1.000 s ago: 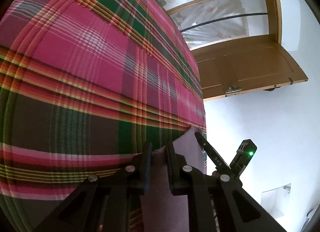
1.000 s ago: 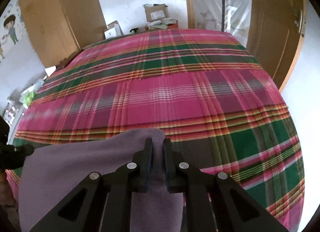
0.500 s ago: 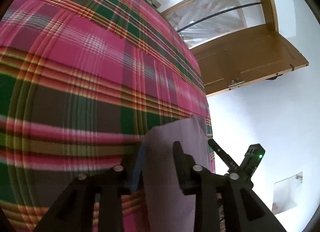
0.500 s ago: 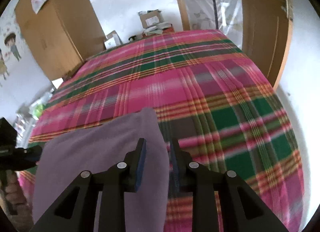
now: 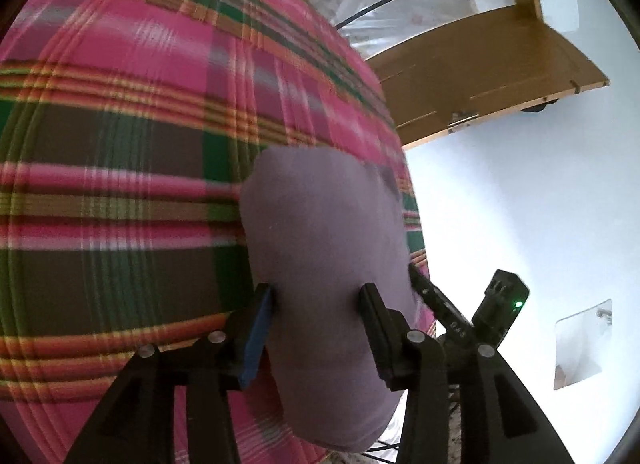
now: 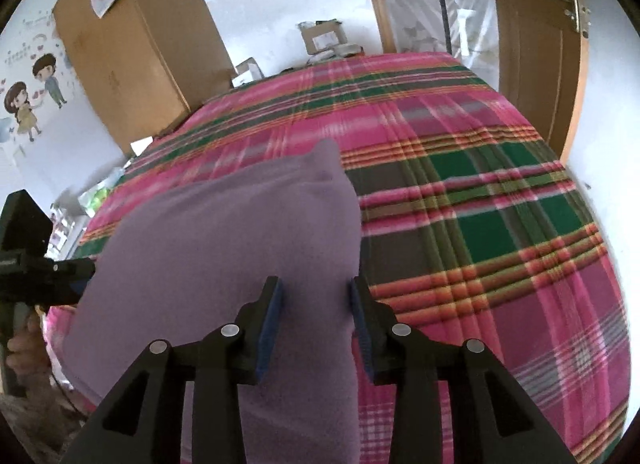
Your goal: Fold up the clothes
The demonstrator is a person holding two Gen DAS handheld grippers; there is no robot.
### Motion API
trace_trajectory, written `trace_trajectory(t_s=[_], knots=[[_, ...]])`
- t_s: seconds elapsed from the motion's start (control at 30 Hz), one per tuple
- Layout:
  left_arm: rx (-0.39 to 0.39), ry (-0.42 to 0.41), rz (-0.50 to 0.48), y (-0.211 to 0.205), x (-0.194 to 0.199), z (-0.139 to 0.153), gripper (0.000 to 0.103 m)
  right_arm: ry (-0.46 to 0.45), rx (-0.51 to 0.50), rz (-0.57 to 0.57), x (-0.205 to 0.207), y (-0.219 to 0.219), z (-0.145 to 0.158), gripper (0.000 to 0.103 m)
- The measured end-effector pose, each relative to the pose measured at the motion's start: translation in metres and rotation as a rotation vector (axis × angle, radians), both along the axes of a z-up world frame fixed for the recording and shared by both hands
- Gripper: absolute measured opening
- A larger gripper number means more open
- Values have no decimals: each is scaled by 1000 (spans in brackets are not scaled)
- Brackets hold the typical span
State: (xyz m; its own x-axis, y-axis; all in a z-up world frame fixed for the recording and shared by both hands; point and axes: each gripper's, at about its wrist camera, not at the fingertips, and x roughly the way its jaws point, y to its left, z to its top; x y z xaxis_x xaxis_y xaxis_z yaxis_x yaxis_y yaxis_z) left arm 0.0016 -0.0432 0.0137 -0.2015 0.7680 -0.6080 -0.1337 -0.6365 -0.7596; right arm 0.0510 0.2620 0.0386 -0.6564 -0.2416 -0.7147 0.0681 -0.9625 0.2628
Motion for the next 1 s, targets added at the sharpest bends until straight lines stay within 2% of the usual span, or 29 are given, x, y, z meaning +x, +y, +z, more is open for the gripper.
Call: trace_trajectory(t_s=[0.2, 0.27, 0.3, 0.33, 0.43, 0.63, 0.83, 1.0], knots=[[19, -14, 1, -8, -1, 0, 47, 7, -72, -7, 5, 18, 3, 37], [20, -16, -4, -9, -1, -2, 47, -10, -116, -10, 3, 27, 2, 48], [21, -17, -7, -10, -1, -3, 47, -28, -155, -13, 2, 34, -1, 58], [25, -22, -9, -10, -2, -4, 48, -46, -194, -15, 1, 40, -3, 60], [49, -40, -21, -10, -4, -7, 48, -91, -277, 13, -4, 47, -10, 62], [115, -92, -42, -17, -11, -16, 50, -141, -290, 121, -17, 41, -13, 63], [157, -132, -69, -24, -19, -24, 52, -204, -433, 246, -41, 47, -22, 63], [161, -139, -106, -25, -24, -23, 52, -256, -460, 307, -54, 42, -22, 63]])
